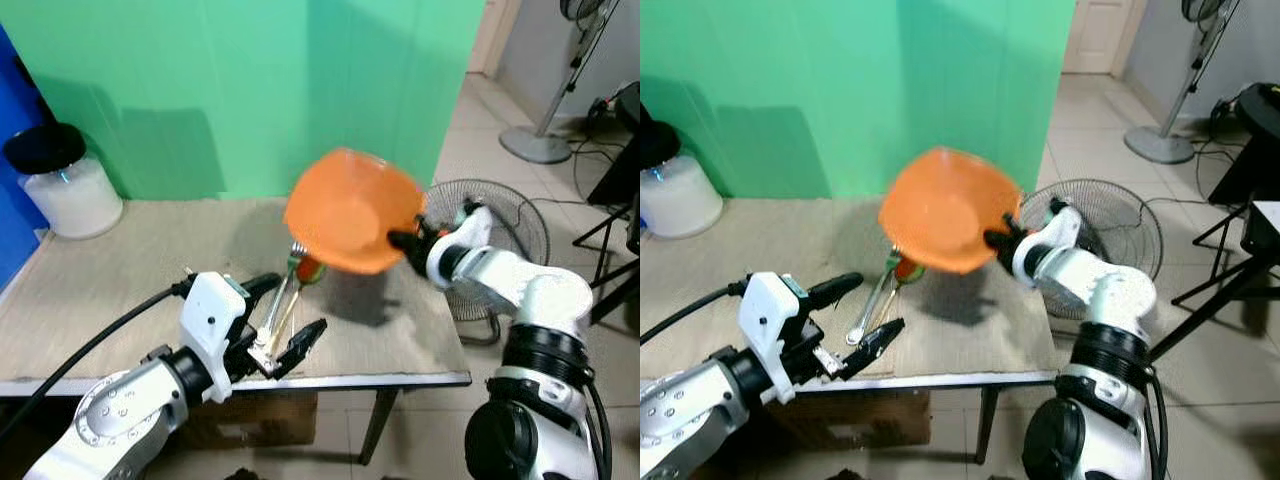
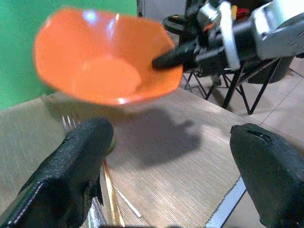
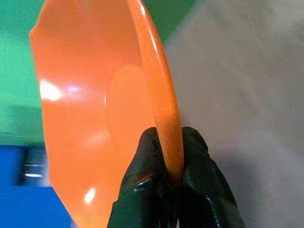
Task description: Setting the table
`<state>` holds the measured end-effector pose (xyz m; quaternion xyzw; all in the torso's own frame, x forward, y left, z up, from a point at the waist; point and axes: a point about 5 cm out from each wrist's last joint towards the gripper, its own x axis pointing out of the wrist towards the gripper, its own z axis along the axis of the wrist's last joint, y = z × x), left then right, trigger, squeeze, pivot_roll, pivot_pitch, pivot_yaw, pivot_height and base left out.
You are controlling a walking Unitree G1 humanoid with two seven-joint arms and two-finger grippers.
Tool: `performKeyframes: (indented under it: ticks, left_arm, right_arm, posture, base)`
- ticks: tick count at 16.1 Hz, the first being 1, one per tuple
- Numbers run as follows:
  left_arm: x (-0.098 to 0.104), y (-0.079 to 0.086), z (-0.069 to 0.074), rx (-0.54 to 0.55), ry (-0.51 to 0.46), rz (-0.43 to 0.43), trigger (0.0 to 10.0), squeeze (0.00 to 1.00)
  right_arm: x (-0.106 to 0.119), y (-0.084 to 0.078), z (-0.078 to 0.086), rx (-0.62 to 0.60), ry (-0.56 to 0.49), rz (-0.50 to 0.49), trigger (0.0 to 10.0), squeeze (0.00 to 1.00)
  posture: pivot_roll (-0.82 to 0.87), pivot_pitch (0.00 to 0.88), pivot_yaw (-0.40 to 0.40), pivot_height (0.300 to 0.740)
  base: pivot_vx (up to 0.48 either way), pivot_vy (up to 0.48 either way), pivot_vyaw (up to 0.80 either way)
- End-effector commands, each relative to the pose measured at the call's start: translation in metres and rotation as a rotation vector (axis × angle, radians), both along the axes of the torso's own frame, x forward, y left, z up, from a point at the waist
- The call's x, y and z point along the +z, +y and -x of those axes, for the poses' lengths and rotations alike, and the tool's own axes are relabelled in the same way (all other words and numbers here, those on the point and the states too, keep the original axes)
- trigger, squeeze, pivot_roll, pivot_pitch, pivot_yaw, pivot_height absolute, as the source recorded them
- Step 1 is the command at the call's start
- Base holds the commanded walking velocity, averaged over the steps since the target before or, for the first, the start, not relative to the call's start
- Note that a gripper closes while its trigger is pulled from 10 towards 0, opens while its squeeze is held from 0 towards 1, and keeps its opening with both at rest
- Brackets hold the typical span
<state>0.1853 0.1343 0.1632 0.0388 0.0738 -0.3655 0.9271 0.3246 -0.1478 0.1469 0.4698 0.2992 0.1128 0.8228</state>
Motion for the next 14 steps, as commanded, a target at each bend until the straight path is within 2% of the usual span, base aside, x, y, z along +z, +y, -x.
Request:
performKeyframes:
  ticks: [1, 2, 3, 4, 5, 6, 7, 9, 10, 12, 14]
  left_arm:
    - [0.005, 0.001, -0.002, 0.021, -0.04, -0.008, 10.0, 0.0]
    - [0.005, 0.001, -0.002, 0.021, -0.04, -0.008, 10.0, 0.0]
    - [0.008, 0.002, -0.003, 0.068, -0.061, 0.019, 10.0, 0.0]
    - [0.01, 0.002, -0.003, 0.105, -0.085, 0.025, 10.0, 0.0]
    - [0.011, 0.002, -0.004, 0.14, -0.104, 0.026, 10.0, 0.0]
    - [0.009, 0.003, -0.005, 0.187, -0.113, 0.013, 10.0, 0.0]
    - [0.005, 0.003, -0.01, 0.325, -0.151, -0.036, 10.0, 0.0]
    - [0.006, 0.001, -0.012, 0.369, -0.172, -0.029, 10.0, 0.0]
    - [0.004, 0.001, -0.014, 0.41, -0.201, -0.067, 10.0, 0.0]
    - [0.002, 0.001, -0.013, 0.431, -0.219, -0.092, 10.0, 0.0]
    - [0.001, 0.003, -0.013, 0.478, -0.219, -0.075, 10.0, 0.0]
  right_arm:
    - [0.018, -0.006, 0.005, -0.007, -0.119, -0.063, 0.0, 0.0]
    - [0.018, -0.006, 0.005, -0.007, -0.119, -0.063, 0.0, 0.0]
    - [0.029, -0.014, 0.014, -0.017, -0.205, -0.054, 2.6, 0.0]
    - [0.035, -0.018, 0.021, -0.005, -0.266, 0.006, 10.0, 0.0]
    - [0.042, -0.022, 0.028, 0.001, -0.338, 0.079, 10.0, 0.0]
    - [0.047, -0.023, 0.036, 0.031, -0.406, 0.193, 10.0, 0.0]
    - [0.05, -0.02, 0.063, 0.073, -0.525, 0.445, 10.0, 0.0]
    - [0.047, -0.022, 0.07, 0.019, -0.542, 0.473, 10.0, 0.0]
    - [0.043, -0.025, 0.077, -0.062, -0.553, 0.516, 10.0, 0.0]
    - [0.048, -0.025, 0.079, -0.106, -0.576, 0.476, 10.0, 0.0]
    - [0.05, -0.025, 0.08, -0.113, -0.594, 0.477, 10.0, 0.0]
  posture:
    - [-0.05, 0.0, 0.034, 0.74]
    - [-0.05, 0.0, 0.034, 0.74]
    - [-0.06, 0.0, 0.048, 0.74]
    - [-0.06, 0.0, 0.055, 0.74]
    - [-0.06, 0.0, 0.057, 0.74]
    - [-0.07, 0.0, 0.06, 0.74]
    - [-0.08, 0.0, 0.063, 0.74]
    - [-0.08, 0.0, 0.062, 0.74]
    - [-0.08, 0.0, 0.066, 0.74]
    - [-0.09, 0.0, 0.067, 0.74]
    - [-0.1, 0.0, 0.067, 0.74]
  base:
    - [0.0, 0.0, 0.0]
    - [0.0, 0.0, 0.0]
    - [0.0, 0.0, 0.0]
    - [0.0, 0.0, 0.0]
    - [0.0, 0.0, 0.0]
    - [0.0, 0.0, 0.0]
    - [0.0, 0.0, -0.74]
    - [0.0, 0.0, -0.75]
    - [0.0, 0.0, -0.78]
    - [0.0, 0.0, -0.78]
    - [0.0, 0.0, -0.78]
